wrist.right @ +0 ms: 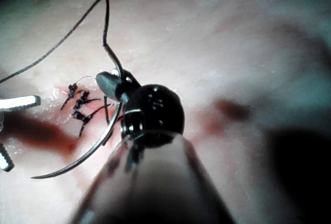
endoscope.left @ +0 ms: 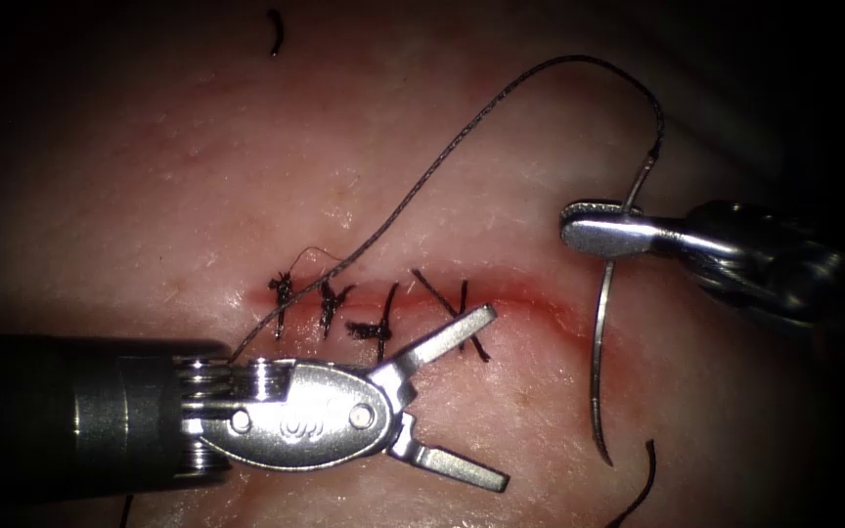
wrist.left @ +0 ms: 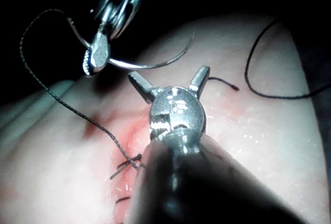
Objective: Wound Closure
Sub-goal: Throw the needle through the top of the skin
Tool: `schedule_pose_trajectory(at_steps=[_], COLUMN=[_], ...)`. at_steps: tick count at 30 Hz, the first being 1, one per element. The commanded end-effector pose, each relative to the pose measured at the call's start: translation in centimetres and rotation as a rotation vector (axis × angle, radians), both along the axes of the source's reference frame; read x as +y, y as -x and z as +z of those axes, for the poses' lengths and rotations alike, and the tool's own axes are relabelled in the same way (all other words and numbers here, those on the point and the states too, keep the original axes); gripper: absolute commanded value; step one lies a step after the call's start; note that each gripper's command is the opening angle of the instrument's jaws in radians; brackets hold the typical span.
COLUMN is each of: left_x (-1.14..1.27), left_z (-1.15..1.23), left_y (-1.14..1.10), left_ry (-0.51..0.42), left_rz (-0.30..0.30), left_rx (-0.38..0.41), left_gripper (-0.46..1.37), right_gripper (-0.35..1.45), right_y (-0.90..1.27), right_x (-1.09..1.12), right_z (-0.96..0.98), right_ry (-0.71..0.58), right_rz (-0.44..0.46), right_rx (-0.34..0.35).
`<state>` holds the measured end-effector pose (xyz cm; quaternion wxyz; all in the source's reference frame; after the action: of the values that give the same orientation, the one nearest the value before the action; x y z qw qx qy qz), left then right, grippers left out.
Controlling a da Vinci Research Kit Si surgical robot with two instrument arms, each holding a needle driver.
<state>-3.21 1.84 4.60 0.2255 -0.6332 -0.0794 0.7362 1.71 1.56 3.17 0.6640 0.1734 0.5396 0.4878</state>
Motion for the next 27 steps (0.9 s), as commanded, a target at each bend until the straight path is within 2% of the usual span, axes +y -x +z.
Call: schedule_pose_trajectory(at_steps=[1,3,5,7,10,13,27], left_x=[0.0,0.06,0.13,0.17,0.23,0.25,0.15], left_z=[0.01,0.07,0.14,0.18,0.25,0.29,0.42], left_y=[0.0,-0.03,-0.06,-0.07,-0.1,-0.11,-0.09], left_ry=[-0.02,-0.066,-0.101,-0.119,-0.129,-0.135,-0.132], left_rz=[-0.001,-0.014,-0.028,-0.037,-0.045,-0.043,-0.048], left_rx=[0.002,0.0,0.004,0.008,0.016,0.026,0.082], left_gripper=[0.83,0.79,0.62,0.57,0.34,0.37,0.24], right_gripper=[-0.35,-0.35,-0.35,-0.35,-0.35,-0.35,-0.35], right_y=[0.02,0.05,0.09,0.1,0.13,0.16,0.19], right_x=[0.0,0.01,0.02,0.02,0.01,-0.01,-0.04], right_z=[0.0,-0.02,-0.03,-0.03,-0.04,-0.05,-0.16], right_ry=[0.012,0.026,0.067,0.093,0.149,0.166,0.298], right_rz=[0.006,0.003,-0.013,-0.021,-0.043,-0.048,-0.084], right_rx=[-0.011,-0.016,-0.029,-0.041,-0.065,-0.07,-0.125])
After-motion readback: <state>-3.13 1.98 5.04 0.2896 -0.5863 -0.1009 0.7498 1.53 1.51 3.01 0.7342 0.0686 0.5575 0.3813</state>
